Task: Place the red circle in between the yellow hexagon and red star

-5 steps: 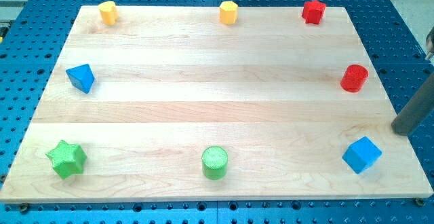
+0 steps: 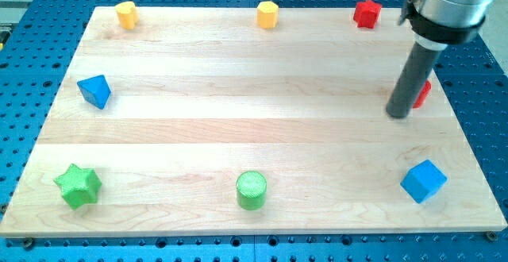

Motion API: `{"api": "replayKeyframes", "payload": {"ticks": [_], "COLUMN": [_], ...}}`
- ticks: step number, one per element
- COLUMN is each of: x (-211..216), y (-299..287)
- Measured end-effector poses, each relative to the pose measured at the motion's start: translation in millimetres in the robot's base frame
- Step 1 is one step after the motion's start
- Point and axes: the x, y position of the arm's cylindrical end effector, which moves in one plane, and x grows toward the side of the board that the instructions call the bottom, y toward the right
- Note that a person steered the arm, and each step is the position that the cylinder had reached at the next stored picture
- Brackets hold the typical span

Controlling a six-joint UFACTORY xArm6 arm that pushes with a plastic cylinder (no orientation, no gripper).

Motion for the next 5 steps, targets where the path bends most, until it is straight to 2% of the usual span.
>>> {"api": "replayKeyframes", "payload": {"ticks": [1, 2, 3, 4, 5], "x": [6, -22, -61, -55, -66], "y": [35, 44, -8, 1, 42]}}
